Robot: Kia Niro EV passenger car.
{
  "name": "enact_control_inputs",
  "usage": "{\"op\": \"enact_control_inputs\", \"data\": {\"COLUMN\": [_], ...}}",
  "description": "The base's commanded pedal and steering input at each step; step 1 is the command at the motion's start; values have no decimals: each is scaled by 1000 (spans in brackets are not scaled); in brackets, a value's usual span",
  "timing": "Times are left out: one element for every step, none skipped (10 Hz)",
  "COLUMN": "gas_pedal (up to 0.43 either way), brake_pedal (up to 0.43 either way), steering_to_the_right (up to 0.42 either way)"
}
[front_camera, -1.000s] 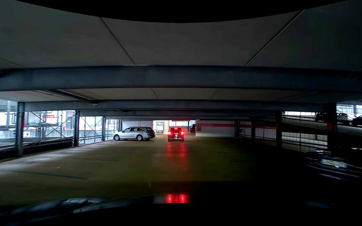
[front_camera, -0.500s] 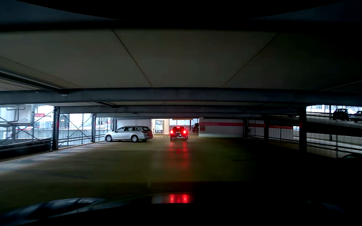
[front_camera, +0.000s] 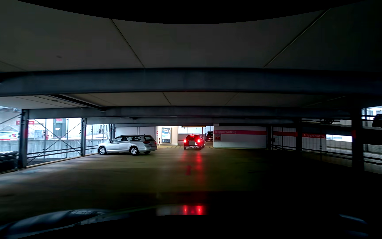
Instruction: Follow the waypoints while adhering to traffic rules and regulations
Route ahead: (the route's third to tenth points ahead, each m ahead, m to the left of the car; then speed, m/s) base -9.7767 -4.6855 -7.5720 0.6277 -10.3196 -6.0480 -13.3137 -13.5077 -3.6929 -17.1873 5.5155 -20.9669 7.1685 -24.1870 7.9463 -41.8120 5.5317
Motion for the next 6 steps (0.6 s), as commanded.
{"op": "enact_control_inputs", "data": {"gas_pedal": [0, 0, 0, 0, 0, 0], "brake_pedal": [0, 0, 0, 0, 0, 0], "steering_to_the_right": [-4, -3, 0, 0, 0, 0]}}
